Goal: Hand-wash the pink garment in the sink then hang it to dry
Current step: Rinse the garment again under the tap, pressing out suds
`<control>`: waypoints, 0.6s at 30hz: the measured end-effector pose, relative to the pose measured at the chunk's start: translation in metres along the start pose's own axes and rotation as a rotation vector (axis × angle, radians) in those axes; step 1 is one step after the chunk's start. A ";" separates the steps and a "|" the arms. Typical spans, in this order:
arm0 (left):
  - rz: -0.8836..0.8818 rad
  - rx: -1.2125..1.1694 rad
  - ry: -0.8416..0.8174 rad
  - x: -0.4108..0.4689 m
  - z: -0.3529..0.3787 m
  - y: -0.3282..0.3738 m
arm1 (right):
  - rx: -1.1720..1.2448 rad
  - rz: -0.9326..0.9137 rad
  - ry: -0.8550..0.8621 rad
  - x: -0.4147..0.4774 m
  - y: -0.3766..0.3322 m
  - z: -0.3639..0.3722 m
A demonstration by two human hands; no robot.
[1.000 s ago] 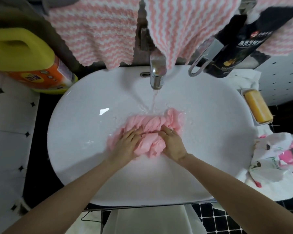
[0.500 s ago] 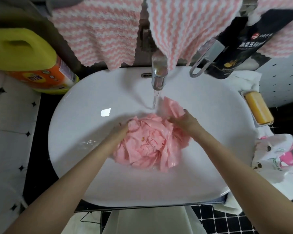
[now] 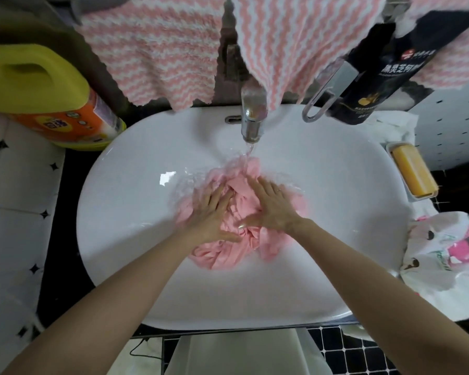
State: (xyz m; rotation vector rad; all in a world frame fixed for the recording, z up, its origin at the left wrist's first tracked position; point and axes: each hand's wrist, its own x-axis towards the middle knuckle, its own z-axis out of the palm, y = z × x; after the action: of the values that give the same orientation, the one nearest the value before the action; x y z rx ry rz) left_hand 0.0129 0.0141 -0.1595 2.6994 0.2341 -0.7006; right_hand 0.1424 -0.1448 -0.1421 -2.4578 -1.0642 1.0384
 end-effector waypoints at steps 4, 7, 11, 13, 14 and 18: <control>0.023 0.112 0.115 -0.010 -0.003 -0.027 | -0.178 -0.055 0.232 -0.006 0.017 -0.022; -0.133 0.142 0.108 -0.021 -0.008 -0.039 | -0.025 0.104 0.294 -0.006 0.028 -0.034; -0.221 0.057 0.073 -0.030 -0.025 -0.041 | 0.288 0.284 0.493 -0.002 0.036 -0.026; -0.277 -0.108 0.112 -0.029 -0.027 -0.038 | 0.490 0.318 0.595 -0.005 0.029 -0.024; -0.290 -0.209 0.144 -0.028 -0.026 -0.032 | 0.571 0.329 0.596 -0.007 0.022 -0.023; -0.267 -0.616 0.170 -0.013 -0.022 0.000 | 0.347 0.334 0.374 0.006 -0.010 -0.007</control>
State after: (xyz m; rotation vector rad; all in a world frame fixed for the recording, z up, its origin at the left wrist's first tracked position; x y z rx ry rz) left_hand 0.0108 0.0214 -0.1351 2.1478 0.7323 -0.3790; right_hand 0.1448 -0.1330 -0.1354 -2.4439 -0.3353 0.7243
